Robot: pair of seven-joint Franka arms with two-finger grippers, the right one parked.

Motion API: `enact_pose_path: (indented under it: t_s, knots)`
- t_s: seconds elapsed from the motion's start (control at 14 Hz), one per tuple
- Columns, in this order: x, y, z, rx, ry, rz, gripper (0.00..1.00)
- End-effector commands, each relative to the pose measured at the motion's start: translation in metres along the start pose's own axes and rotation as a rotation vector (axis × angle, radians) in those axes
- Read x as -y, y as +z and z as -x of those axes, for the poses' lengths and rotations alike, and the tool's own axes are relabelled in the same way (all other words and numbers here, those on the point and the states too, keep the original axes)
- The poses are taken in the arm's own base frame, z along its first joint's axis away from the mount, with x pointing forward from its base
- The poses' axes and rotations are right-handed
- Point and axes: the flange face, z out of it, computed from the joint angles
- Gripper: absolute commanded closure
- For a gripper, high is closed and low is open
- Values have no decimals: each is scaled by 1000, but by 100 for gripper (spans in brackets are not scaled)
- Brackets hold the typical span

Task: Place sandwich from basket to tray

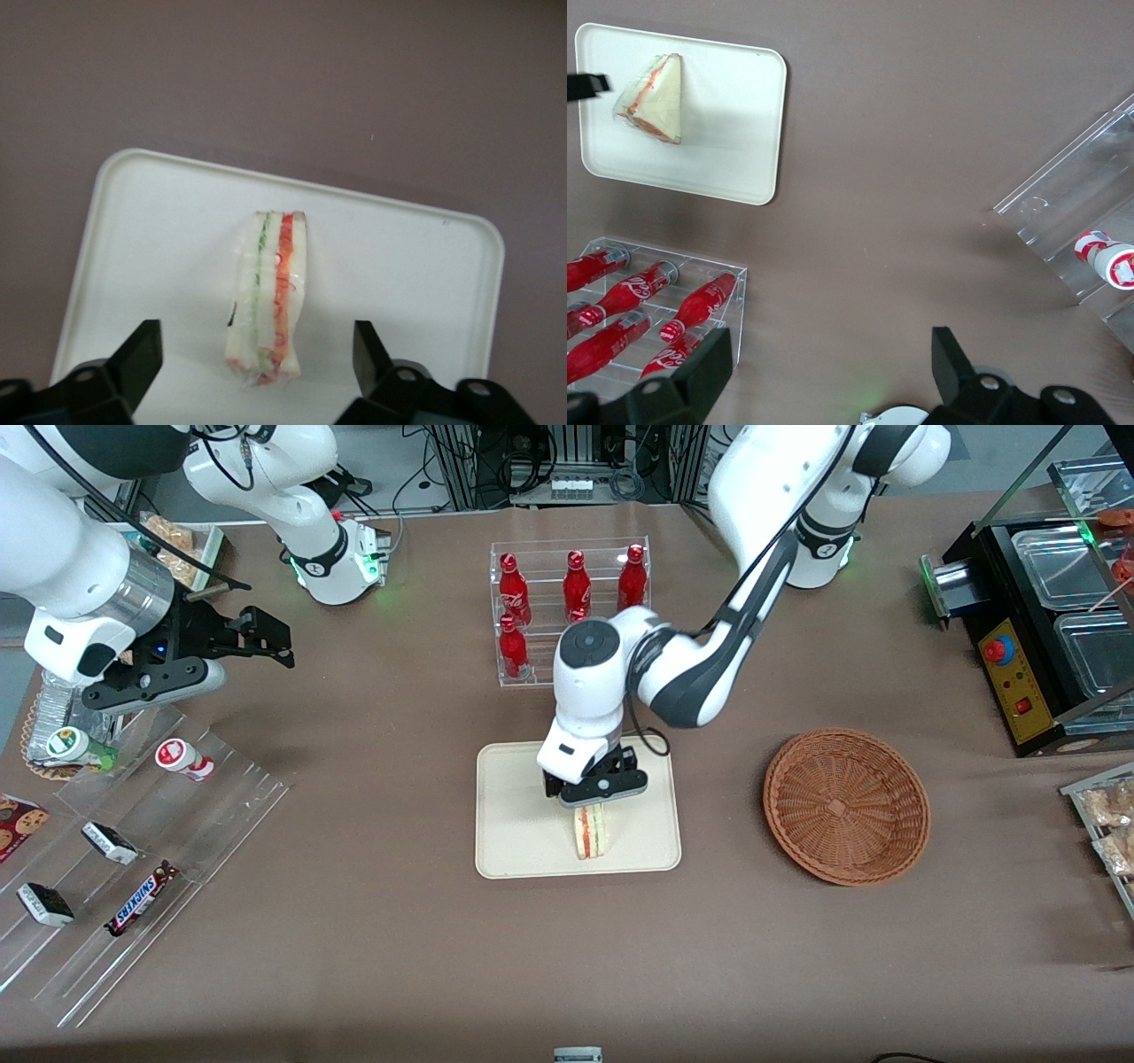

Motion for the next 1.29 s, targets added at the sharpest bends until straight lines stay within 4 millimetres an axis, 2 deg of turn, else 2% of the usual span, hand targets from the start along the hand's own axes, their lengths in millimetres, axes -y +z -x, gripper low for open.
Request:
enact_pose_path:
  t_s: [0.0,0.07,0.14,0.29,0.43,0.79,1.0,1.14,1.21]
  knots:
    - [30,-73,-21,19,10,-22,0]
    - [45,-96,-27,57,28,-44,0]
    - [73,-110,-47,99,12,-76,0]
    - [118,-123,-78,134,29,-112,0]
    - [171,-129,-103,157,54,-129,0]
    - [301,-160,-139,217,113,-127,0]
    - [373,-192,-159,262,184,-87,0]
    - [401,-221,-158,269,234,-81,0]
    - [415,-242,-154,257,250,-76,0]
